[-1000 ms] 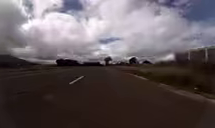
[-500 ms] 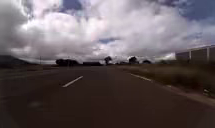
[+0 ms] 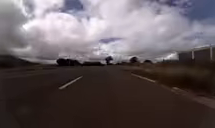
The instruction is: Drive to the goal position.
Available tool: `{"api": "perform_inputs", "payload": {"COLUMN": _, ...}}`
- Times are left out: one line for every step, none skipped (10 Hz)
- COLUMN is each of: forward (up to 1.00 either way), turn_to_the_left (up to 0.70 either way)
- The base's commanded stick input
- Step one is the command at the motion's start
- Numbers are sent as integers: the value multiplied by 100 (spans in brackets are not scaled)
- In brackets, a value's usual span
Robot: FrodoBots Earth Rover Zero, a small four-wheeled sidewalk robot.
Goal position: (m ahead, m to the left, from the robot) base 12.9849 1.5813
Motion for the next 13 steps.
{"api": "perform_inputs", "payload": {"forward": 70, "turn_to_the_left": 0}}
{"api": "perform_inputs", "payload": {"forward": 70, "turn_to_the_left": 0}}
{"api": "perform_inputs", "payload": {"forward": 70, "turn_to_the_left": 0}}
{"api": "perform_inputs", "payload": {"forward": 70, "turn_to_the_left": 0}}
{"api": "perform_inputs", "payload": {"forward": 70, "turn_to_the_left": 0}}
{"api": "perform_inputs", "payload": {"forward": 70, "turn_to_the_left": 0}}
{"api": "perform_inputs", "payload": {"forward": 70, "turn_to_the_left": 0}}
{"api": "perform_inputs", "payload": {"forward": 70, "turn_to_the_left": 0}}
{"api": "perform_inputs", "payload": {"forward": 70, "turn_to_the_left": 0}}
{"api": "perform_inputs", "payload": {"forward": 70, "turn_to_the_left": 0}}
{"api": "perform_inputs", "payload": {"forward": 70, "turn_to_the_left": -3}}
{"api": "perform_inputs", "payload": {"forward": 70, "turn_to_the_left": -6}}
{"api": "perform_inputs", "payload": {"forward": 70, "turn_to_the_left": -35}}
